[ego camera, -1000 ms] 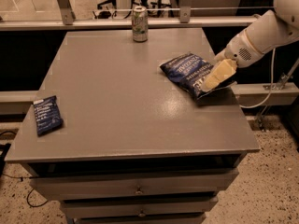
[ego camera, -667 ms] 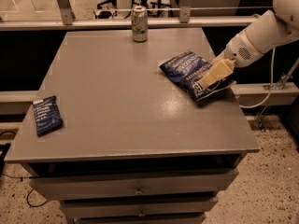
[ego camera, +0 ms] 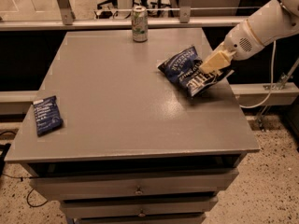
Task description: Move blue chip bag near rxbar blueberry
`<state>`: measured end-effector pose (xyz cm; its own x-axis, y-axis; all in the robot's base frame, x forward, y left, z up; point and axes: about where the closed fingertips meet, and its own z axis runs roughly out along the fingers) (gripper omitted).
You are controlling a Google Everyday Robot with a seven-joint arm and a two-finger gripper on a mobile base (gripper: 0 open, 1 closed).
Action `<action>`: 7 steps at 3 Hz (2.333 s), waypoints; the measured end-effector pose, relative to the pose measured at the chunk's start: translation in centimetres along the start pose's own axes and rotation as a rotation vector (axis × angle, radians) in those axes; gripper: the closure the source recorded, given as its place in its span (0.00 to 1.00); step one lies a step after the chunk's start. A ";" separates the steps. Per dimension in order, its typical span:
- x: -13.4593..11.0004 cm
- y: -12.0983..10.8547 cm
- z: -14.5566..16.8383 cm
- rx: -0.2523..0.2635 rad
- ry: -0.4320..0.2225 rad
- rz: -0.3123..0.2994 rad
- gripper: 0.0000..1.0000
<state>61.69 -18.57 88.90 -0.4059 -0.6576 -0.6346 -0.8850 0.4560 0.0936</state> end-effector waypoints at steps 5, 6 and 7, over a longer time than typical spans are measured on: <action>-13.0 10.3 -0.5 -0.050 -0.192 -0.067 1.00; -16.5 12.6 3.5 -0.096 -0.195 -0.117 1.00; -20.0 14.4 9.1 -0.160 -0.187 -0.201 1.00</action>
Offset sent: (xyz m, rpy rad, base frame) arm -0.0526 -0.0179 0.1753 0.1908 -0.1953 -0.1573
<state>59.17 6.56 95.97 -0.1829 -0.5964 -0.7816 -0.9740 0.2182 0.0614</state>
